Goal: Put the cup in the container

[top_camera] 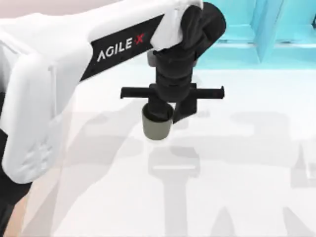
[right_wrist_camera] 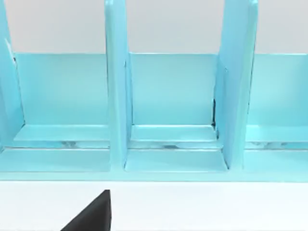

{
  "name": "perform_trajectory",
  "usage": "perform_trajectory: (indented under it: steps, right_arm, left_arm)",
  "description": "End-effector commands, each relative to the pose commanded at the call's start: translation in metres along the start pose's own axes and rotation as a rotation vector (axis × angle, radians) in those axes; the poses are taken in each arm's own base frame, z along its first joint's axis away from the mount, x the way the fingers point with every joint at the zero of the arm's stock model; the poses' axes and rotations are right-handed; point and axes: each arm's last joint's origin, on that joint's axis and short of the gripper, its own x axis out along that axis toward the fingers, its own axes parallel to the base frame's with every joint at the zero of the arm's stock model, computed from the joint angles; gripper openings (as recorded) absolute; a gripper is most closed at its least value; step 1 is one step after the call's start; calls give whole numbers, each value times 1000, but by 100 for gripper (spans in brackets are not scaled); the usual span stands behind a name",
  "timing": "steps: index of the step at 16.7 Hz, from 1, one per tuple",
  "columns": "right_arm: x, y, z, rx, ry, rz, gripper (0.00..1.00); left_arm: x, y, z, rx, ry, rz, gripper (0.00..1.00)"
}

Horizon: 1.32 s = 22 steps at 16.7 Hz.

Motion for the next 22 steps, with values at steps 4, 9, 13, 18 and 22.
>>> perform_trajectory:
  steps: [4,9,13,18,22]
  right_arm:
    - [0,0,0,0,0,0,100]
    - [0,0,0,0,0,0,100]
    - [0,0,0,0,0,0,100]
    - [0,0,0,0,0,0,100]
    - [0,0,0,0,0,0,100]
  left_arm:
    - [-36,157,38,-8,25,-18,0]
    - [-74,317,-1,-15,17,-51,0]
    - [-89,362,-39,-14,0,-65,0]
    - [-90,365,-42,-10,-2,-62,0]
    - [-73,368,-41,-15,-9,-61,0]
